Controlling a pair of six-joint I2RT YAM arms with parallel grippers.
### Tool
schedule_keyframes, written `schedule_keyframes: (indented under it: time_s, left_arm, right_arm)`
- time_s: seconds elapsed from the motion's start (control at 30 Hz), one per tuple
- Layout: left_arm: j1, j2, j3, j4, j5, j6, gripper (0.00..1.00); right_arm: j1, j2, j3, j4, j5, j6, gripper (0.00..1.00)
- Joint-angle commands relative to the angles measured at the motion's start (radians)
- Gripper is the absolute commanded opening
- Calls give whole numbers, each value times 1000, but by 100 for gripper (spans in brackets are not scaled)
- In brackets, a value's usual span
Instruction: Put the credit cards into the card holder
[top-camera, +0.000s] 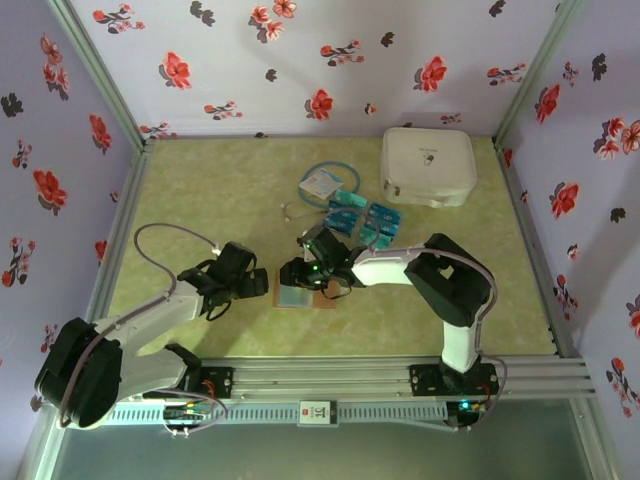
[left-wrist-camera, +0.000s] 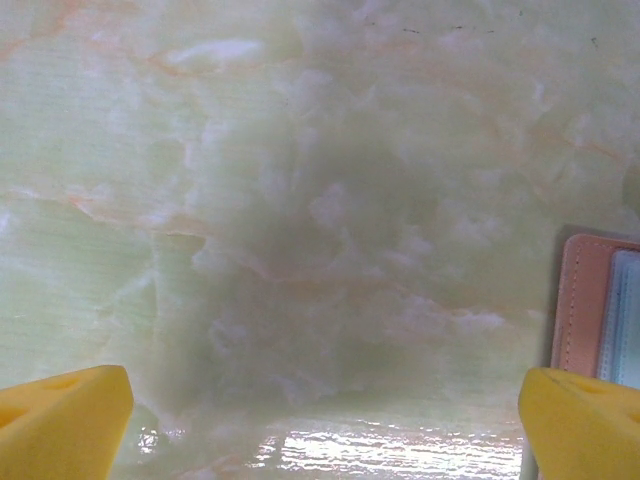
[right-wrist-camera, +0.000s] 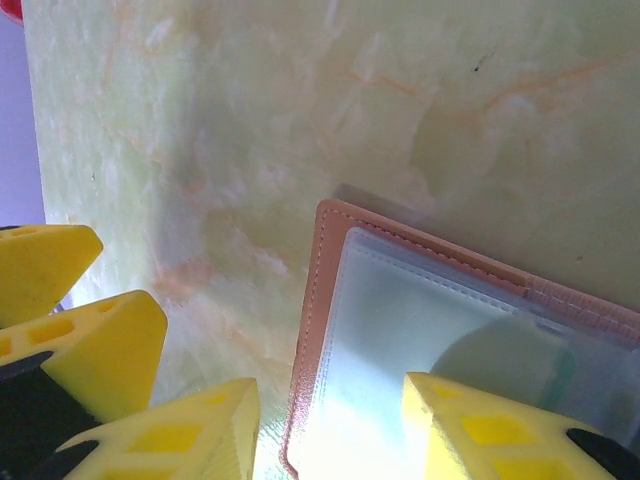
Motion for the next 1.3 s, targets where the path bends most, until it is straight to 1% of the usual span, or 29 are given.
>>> schedule_keyframes:
  time_s: [0.0,0.13,0.23,0.27,0.3,0.33,0.37,0.4,0.47,0.53,0.6,0.63,0.7,0.8,0.87,0.97,1.13,1.23,1.27]
  left_arm:
    - [8,17,10,-21,13,19,100]
    - [7,37,19,-10,30,31,100]
    - [8,49,26,-2,44,37,100]
    - [8,52,30,-1,45,39,100]
    - [8,56,32,0,47,39,100]
    - [8,58,35,0,48,40,100]
    - [8,58,37,2,51,42,100]
    - [8,61,38,2,53,43,100]
    - [6,62,43,4,57,48,100]
    - [7,67,49,3,60,51,100]
    - [6,72,53,3,62,53,100]
    - [5,74,56,4,63,54,100]
    - [3,82,63,4,65,56,100]
    - [2,92,75,7,68,62,100]
    - [0,98,82,7,71,68,100]
    - [-1,105,95,4,71,77,100]
    - [-3,110,100,3,74,81,100]
    - [-3,110,101,3,78,82,100]
    - [-3,112,101,3,77,82,100]
  right_arm:
    - [0,-67,43,-89,18,-49,44]
    - [-21,-146,113,-260,67,-160,48]
    - [-51,-199,172,-407,121,-257,57]
    - [-61,-215,187,-451,145,-290,62]
    - [-74,-235,204,-497,179,-326,69]
    - [-88,-253,217,-537,215,-357,81]
    - [-99,-272,227,-565,247,-388,96]
    - [-114,-291,235,-591,286,-418,99]
    - [-139,-330,247,-622,375,-467,99]
    - [-160,-368,249,-631,494,-495,99]
    - [-176,-393,236,-599,584,-505,100]
    - [-185,-403,231,-585,610,-531,100]
    - [-209,-406,246,-598,591,-595,99]
    - [-256,-364,315,-690,495,-680,99]
    - [-270,-332,353,-744,458,-735,97]
    - [-280,-288,389,-795,437,-809,87]
    - [-286,-145,521,-938,420,-881,57]
    - [-286,-62,584,-979,411,-893,43]
    - [-286,-43,597,-984,413,-893,41]
